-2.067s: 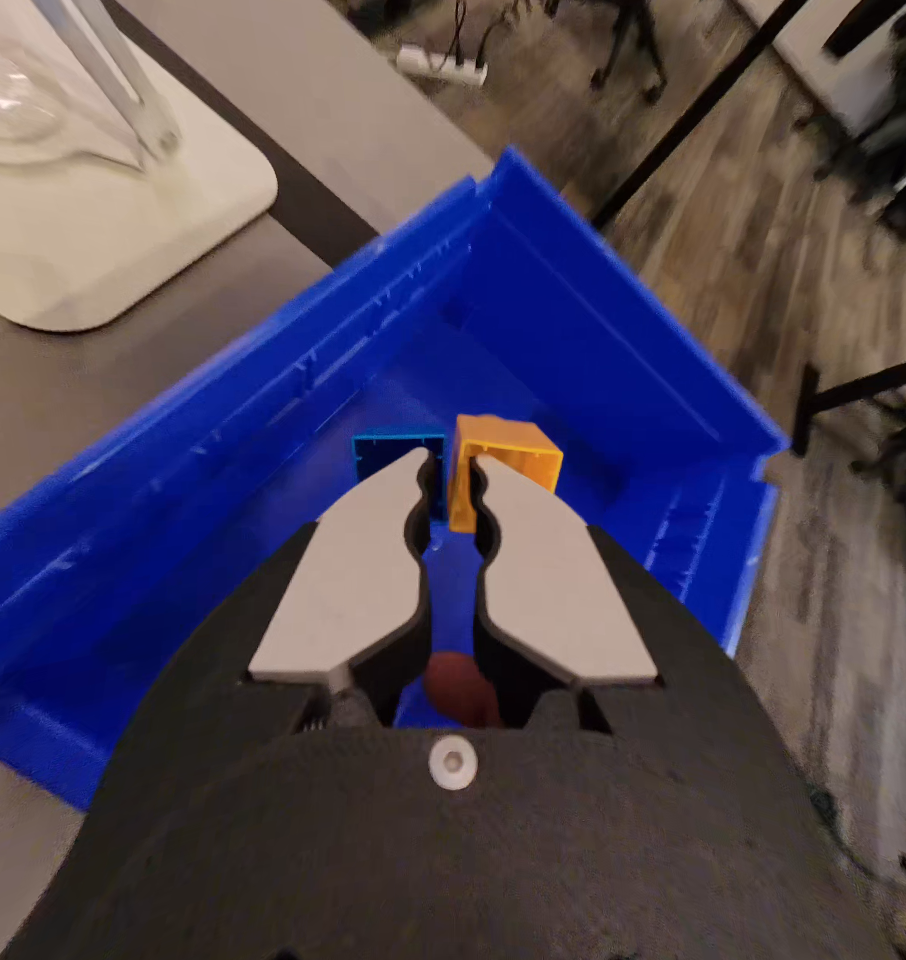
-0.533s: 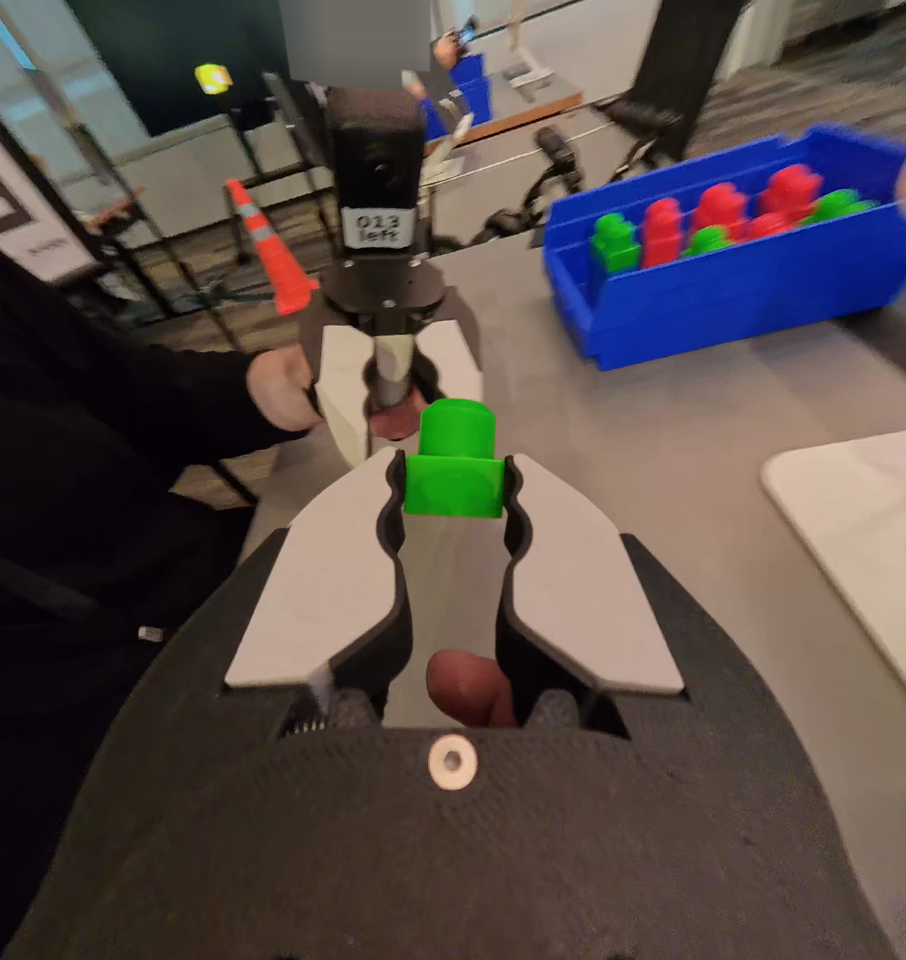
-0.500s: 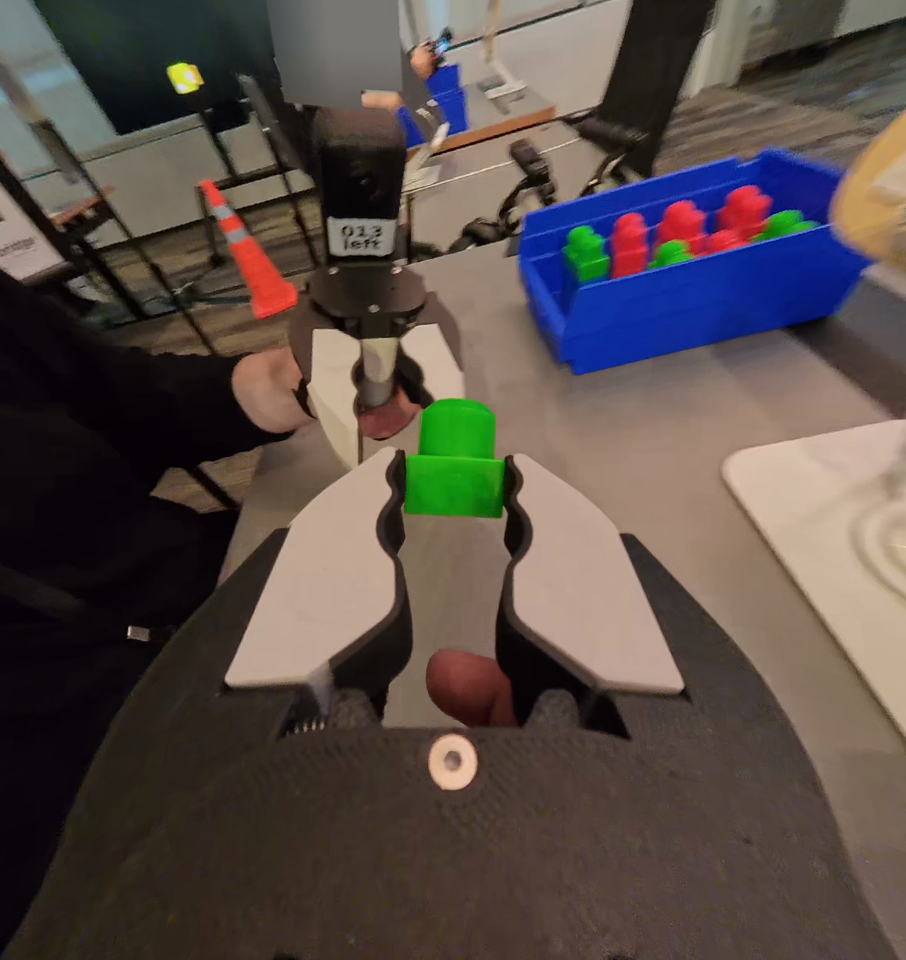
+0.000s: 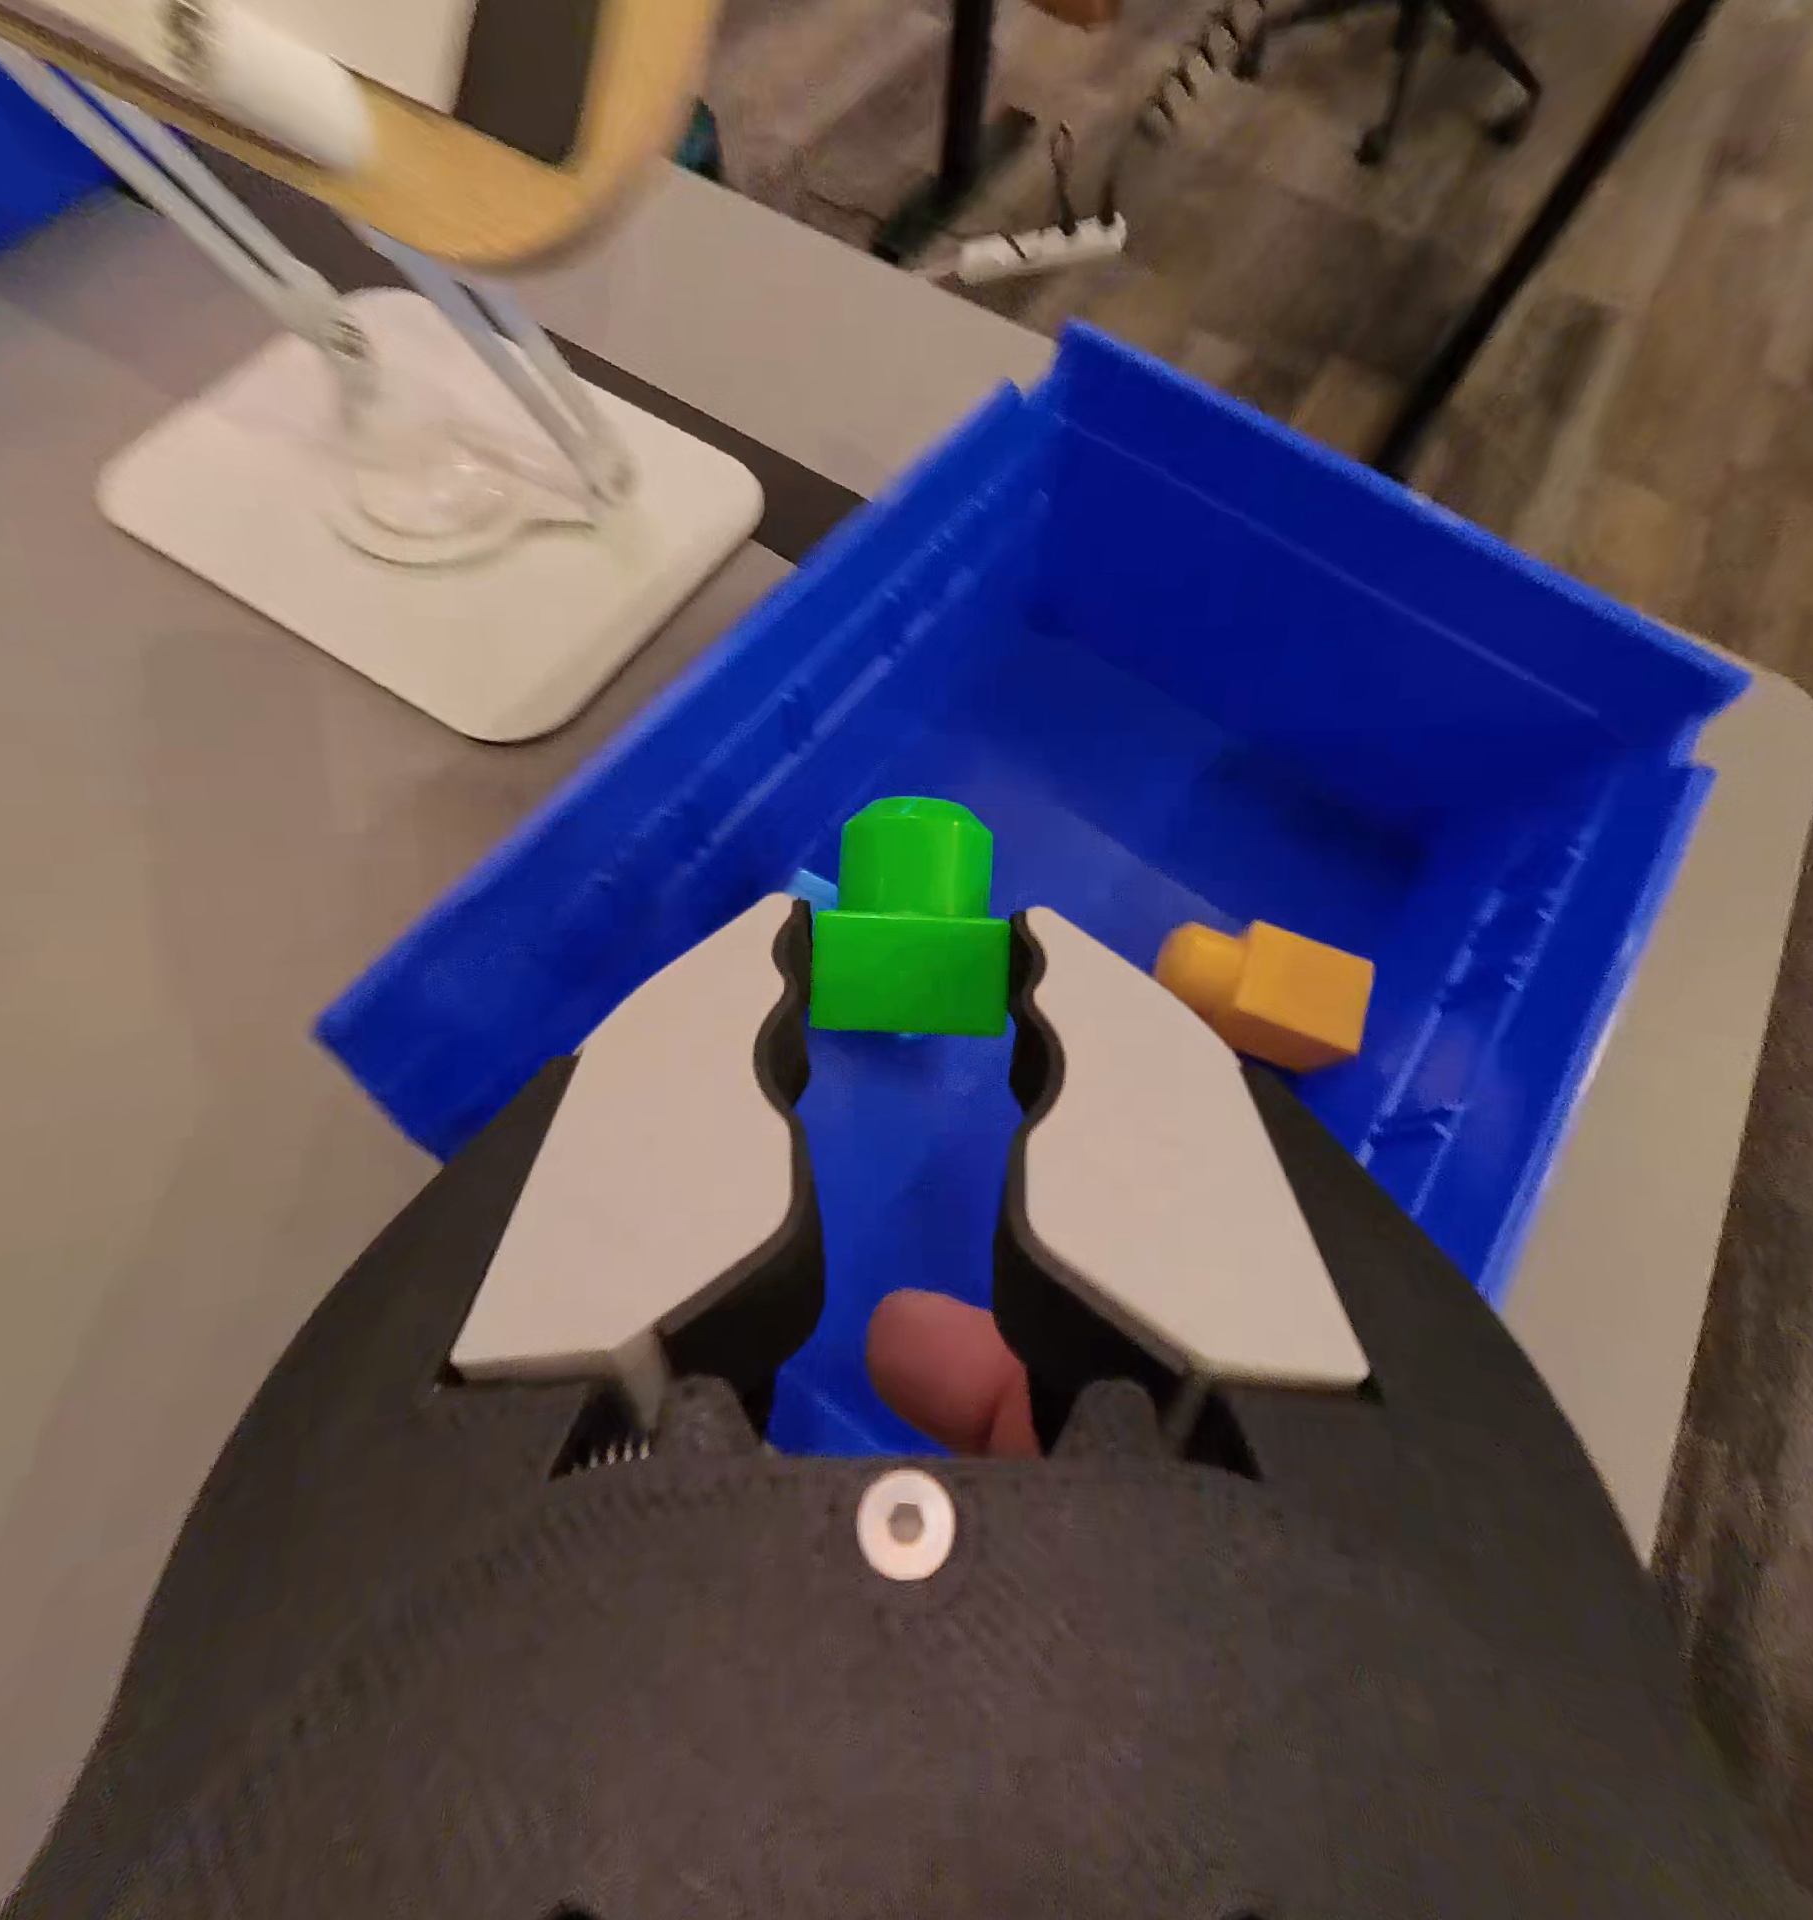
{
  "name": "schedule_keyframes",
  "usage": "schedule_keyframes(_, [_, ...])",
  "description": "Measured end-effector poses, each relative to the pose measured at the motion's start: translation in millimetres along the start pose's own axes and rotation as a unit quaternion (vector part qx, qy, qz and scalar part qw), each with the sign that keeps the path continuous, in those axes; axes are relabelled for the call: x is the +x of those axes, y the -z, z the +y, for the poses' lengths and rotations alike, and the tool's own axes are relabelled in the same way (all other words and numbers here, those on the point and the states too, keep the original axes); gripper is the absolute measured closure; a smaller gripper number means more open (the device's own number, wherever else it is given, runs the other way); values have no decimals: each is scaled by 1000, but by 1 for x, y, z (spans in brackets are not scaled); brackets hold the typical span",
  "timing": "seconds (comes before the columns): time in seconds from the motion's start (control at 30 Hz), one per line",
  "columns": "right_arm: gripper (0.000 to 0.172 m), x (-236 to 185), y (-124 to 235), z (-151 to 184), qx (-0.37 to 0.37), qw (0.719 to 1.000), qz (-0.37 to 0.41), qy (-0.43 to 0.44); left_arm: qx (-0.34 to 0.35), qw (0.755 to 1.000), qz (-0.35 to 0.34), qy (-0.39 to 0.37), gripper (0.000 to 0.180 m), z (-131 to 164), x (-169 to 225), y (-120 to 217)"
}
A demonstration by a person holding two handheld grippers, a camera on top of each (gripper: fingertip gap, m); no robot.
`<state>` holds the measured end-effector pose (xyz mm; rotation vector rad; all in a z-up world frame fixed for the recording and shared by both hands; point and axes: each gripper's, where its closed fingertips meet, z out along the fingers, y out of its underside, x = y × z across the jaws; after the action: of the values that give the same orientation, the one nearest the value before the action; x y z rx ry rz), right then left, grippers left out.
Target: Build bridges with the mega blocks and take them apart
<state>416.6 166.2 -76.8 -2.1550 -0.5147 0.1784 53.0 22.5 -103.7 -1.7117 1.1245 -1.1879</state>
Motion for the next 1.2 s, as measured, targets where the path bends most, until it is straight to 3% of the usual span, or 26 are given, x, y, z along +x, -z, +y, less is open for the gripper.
schedule_keyframes(0.27, [135, 46, -46, 26, -71, 993, 88, -16, 4, 1000, -8, 1, 159, 2, -5, 3])
schedule_keyframes(0.53, [135, 70, -85, 39, -106, 988, 95, -53, 3, 1000, -14, 1, 160, 4, -8, 9])
schedule_keyframes(0.77, [135, 68, -74, 50, -166, 980, 99, -40, 3, 1000, -14, 0, 161, 5, -9, 13])
schedule_keyframes(0.97, [134, 49, -60, 97, -301, 950, 85, -11, -3, 1000, -7, -2, 161, 7, -6, 10])
schedule_keyframes(1.03, [113, 41, -52, 105, -325, 943, 76, -10, -4, 1000, -6, -4, 161, 7, -5, 9])
schedule_keyframes(1.1, [104, 38, -42, 105, -332, 940, 82, -5, -6, 1000, -10, -6, 161, 7, -5, 10])
schedule_keyframes(1.2, [109, 34, -28, 88, -298, 949, 100, 14, -20, 998, -55, -33, 158, 4, -18, 22])
